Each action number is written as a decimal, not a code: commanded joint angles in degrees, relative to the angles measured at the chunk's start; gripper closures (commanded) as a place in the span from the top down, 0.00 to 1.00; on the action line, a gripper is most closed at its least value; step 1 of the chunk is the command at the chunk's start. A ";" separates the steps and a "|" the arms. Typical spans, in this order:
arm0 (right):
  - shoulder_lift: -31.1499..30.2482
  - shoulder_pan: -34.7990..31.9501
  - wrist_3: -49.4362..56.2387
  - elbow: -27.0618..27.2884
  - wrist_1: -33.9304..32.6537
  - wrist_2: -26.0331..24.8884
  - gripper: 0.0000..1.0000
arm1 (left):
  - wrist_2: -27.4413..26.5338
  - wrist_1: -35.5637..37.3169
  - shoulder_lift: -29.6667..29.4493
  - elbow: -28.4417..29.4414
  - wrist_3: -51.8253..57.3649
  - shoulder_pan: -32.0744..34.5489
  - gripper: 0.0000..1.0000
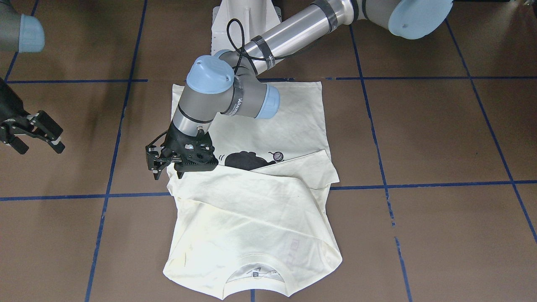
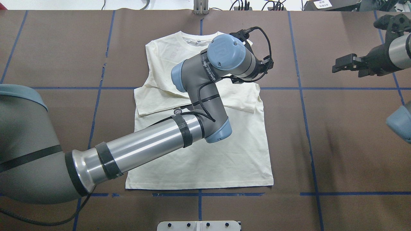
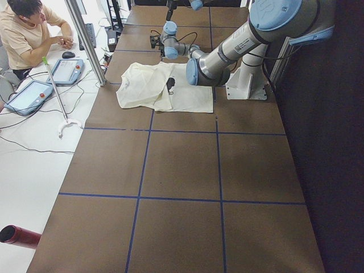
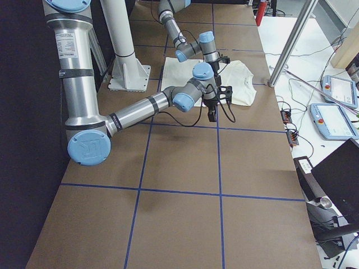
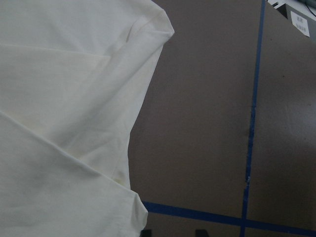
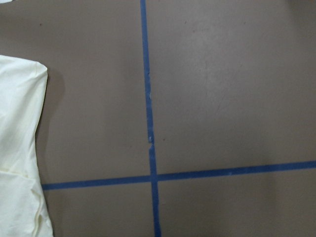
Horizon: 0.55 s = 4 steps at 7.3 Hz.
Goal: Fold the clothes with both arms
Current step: 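Fold the other sleeve across the shirt with the left gripper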
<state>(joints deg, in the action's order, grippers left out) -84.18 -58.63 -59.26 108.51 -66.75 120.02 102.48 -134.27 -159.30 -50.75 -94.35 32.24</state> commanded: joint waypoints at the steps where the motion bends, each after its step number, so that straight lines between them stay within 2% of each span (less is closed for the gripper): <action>1: 0.07 10.32 -15.10 1.96 3.19 -3.81 1.00 | 3.07 7.26 16.73 -22.52 1.62 2.91 0.61; 2: 0.07 17.68 -23.88 4.93 3.12 -9.84 1.00 | 5.16 10.31 23.70 -30.81 5.46 4.75 0.59; 3: -0.19 26.46 -31.02 7.57 2.16 -18.42 0.99 | 8.40 11.56 29.25 -36.73 10.11 6.94 0.59; 4: -2.19 34.99 -36.92 10.03 2.07 -25.73 0.94 | 9.30 11.49 34.09 -40.79 11.72 7.75 0.59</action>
<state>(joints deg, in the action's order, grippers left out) -84.78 -34.06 -87.95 115.41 -64.40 103.42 109.82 -123.62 -131.81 -85.10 -85.78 38.42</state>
